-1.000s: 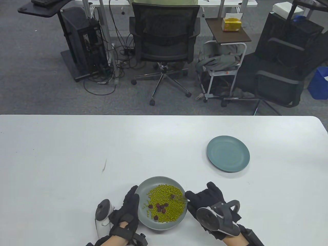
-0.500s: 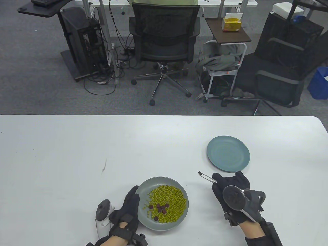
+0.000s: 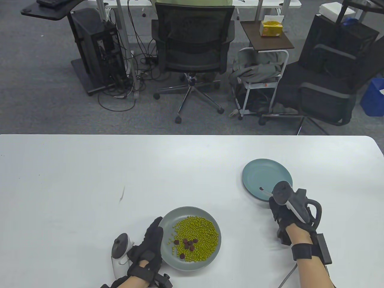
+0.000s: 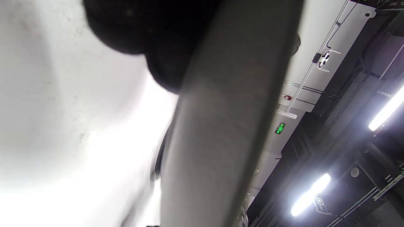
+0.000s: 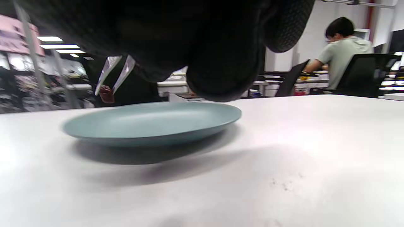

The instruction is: Pick cranberries with tweezers into plate

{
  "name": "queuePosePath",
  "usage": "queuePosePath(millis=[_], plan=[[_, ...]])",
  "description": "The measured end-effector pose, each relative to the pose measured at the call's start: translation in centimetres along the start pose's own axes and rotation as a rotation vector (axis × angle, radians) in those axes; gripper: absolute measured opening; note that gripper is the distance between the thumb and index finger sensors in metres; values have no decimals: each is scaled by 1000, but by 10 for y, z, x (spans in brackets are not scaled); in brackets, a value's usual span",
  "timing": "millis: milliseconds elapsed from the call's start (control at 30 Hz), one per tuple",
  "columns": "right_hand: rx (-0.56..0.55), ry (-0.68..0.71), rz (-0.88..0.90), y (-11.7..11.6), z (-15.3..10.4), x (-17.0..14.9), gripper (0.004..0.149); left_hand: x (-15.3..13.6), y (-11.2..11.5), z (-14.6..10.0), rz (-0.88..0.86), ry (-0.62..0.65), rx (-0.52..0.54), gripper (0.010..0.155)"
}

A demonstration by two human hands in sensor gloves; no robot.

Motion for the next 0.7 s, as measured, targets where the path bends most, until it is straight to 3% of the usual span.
queuePosePath(millis=[167, 267, 400, 600, 700], plan=[[-13, -76, -90, -9, 23, 7, 47, -3, -2, 1, 3, -13, 2, 62], [87, -146, -127, -22, 31, 3, 50, -3, -2, 1, -9, -17, 5, 63], [-2, -123, -55, -9, 21, 2, 53, -1, -3, 1, -18, -21, 17, 63], [-130, 80, 204, 31, -44, 18, 52, 9, -6, 0, -40, 5, 28, 63], [-176, 186, 335, 38, -79, 30, 51, 11, -11, 1, -56, 3, 31, 63]])
Point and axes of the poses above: the tracker on the back of each hand, its own x axis roughly to the thumb side, its own z axis roughly from the wrist to the fingertips, y = z × x, the point moved 3 cm from there along z, roughly from the wrist to the fingertips, and after that the axes turned 1 degree about -y, right-handed, at the moved point
